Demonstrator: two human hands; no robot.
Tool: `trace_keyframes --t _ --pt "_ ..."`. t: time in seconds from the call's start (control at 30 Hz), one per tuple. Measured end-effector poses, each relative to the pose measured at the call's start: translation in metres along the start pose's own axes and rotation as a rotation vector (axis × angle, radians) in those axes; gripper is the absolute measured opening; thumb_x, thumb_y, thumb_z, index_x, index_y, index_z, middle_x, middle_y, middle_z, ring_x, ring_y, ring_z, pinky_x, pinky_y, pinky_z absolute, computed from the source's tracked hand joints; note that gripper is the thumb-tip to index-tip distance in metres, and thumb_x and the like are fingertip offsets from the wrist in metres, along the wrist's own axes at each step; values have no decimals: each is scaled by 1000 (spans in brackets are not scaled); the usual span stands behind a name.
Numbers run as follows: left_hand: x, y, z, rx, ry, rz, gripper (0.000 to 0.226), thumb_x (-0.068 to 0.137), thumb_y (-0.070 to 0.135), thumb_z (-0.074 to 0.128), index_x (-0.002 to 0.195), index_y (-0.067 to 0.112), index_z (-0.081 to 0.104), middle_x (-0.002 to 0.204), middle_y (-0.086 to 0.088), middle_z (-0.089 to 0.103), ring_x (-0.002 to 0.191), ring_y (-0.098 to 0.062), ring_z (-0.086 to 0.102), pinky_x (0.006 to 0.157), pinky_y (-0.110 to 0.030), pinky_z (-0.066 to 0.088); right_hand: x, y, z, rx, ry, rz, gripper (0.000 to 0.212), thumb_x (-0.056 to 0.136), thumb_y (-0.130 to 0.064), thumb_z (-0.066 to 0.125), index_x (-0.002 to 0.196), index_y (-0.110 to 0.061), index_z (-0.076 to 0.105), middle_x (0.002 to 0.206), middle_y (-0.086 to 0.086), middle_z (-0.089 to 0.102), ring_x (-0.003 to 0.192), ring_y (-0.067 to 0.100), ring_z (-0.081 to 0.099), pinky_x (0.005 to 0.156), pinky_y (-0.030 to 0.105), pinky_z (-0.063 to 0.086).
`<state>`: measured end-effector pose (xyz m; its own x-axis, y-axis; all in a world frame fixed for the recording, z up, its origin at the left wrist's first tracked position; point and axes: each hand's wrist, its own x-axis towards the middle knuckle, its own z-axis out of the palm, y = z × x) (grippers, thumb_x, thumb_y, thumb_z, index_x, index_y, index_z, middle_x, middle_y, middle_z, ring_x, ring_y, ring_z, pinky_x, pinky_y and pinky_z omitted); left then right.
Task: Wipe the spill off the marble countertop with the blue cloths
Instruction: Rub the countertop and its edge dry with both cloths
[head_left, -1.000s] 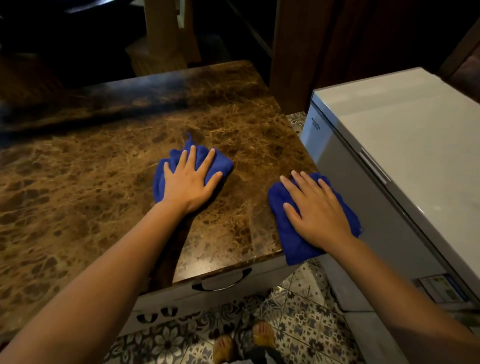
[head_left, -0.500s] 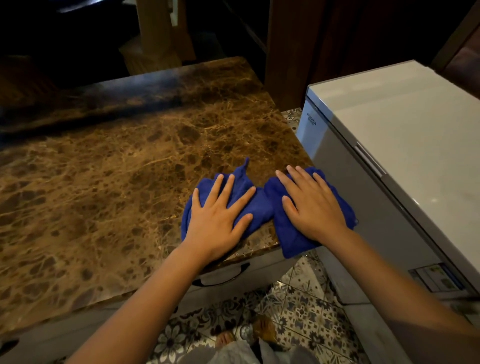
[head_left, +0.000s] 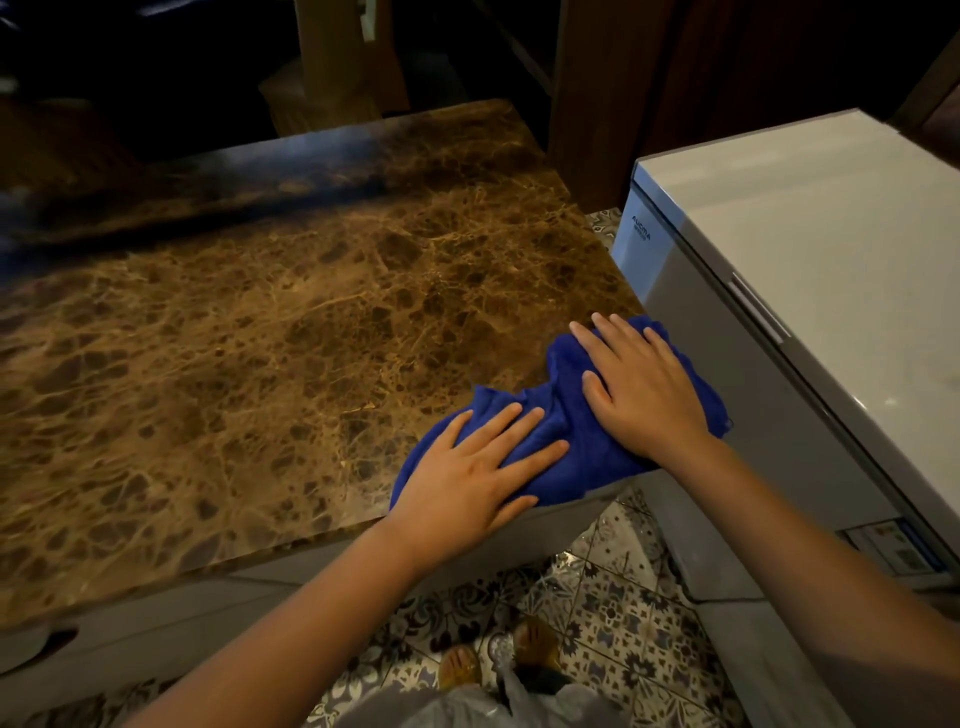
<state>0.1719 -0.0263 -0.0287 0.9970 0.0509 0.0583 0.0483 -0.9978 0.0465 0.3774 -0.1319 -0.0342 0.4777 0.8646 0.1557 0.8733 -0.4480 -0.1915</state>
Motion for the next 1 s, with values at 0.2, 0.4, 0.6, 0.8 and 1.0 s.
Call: trace_keyframes --t 0.2,0.4,0.6,0.8,1.0 --pt "-14 0 3 -42 78 91 49 92 38 47 139 32 36 145 -2 44 132 -22 42 99 -43 45 0 0 0 -1 17 -10 51 93 -29 36 142 -22 26 149 8 32 138 22 23 112 44 16" --pt "-33 -9 -3 -119 116 218 39 93 33 51 131 29 50 137 -1 53 126 -18 49 91 -36 51 0 0 -1 -7 6 -6 51 93 -29 35 142 -21 26 150 8 32 138 22 23 112 45 15" --pt "-58 -1 -6 -86 119 307 36 92 30 53 128 28 54 125 -4 64 119 -17 56 85 -31 50 1 1 -1 8 3 -10 51 93 -29 34 142 -22 25 150 8 31 138 22 22 113 45 14" --pt "-55 6 -23 -140 215 273 38 88 24 61 126 23 57 126 -9 63 113 -22 60 82 -34 54 1 1 -1 11 -2 -4 51 93 -29 35 142 -22 24 150 8 30 139 22 21 113 44 13" --pt "-20 -17 -59 -106 380 215 37 90 28 55 125 17 58 127 -13 61 110 -27 62 82 -34 51 2 1 -3 -1 -18 5 51 93 -31 34 143 -23 23 151 6 29 139 21 21 113 43 13"
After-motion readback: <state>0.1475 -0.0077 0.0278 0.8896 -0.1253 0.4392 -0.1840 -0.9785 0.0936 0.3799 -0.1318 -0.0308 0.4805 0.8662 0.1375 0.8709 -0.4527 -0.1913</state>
